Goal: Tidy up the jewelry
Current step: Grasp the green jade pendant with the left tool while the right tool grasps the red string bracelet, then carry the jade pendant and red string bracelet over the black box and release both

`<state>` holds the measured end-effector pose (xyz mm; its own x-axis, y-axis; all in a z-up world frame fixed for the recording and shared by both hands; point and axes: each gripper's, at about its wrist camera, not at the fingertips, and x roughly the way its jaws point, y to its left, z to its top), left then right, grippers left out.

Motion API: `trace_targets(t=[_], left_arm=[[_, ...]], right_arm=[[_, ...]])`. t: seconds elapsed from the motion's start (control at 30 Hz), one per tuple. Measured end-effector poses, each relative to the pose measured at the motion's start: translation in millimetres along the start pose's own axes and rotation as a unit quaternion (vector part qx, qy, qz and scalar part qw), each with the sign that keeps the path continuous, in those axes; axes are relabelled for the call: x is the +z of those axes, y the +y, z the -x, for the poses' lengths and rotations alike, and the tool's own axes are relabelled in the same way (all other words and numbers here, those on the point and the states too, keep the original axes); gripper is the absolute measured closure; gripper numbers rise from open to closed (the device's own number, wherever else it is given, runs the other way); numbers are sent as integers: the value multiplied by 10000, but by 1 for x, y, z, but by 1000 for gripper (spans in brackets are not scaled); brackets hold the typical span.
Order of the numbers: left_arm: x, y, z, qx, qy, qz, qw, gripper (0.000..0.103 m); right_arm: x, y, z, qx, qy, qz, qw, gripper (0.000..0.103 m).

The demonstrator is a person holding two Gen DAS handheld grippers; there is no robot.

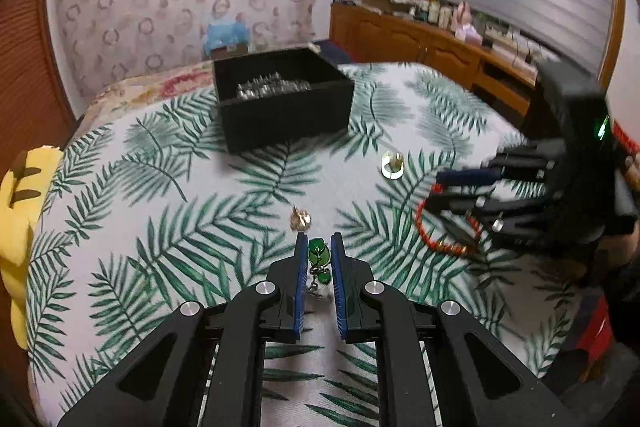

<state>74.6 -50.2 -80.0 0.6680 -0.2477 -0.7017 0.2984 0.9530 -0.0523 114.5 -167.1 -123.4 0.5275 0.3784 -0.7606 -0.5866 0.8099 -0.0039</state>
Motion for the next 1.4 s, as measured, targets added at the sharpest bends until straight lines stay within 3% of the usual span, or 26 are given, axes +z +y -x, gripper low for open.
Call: trace_targets(t=[0.2,0.23,0.27,0.37,0.47,0.67,0.77,1.0,1.4], left_arm=[[13,7,22,3,-418,152,9990,92],[14,8,25,2,-464,160,9988,92],[16,9,28,2,-524,169,9985,92],[21,12,35,-6,-644,196,9977,92],[30,15,40,0,-740,177,9971,92],[54,17,49,-61,-955,84,9954,92],[67,18,51,-47,-1065,10,9943,92],[93,32,33,-40,-1130,85,9935,92],[124,51,-13,-10,-964,238,9951,92]], right_arm=[[0,1,0,24,2,-18,10000,75],[0,1,0,11,1,-8,10000,79],[0,1,0,23,1,20,10000,90],[2,1,1,116,59,118,9998,95],[12,-4,15,183,-178,82,9996,95],[49,-16,60,10,-1044,-38,9945,95],[68,-22,67,-74,-1220,-11,9925,95],[94,-28,63,-35,-1380,116,9904,95],[138,-30,21,185,-1501,427,9876,95]])
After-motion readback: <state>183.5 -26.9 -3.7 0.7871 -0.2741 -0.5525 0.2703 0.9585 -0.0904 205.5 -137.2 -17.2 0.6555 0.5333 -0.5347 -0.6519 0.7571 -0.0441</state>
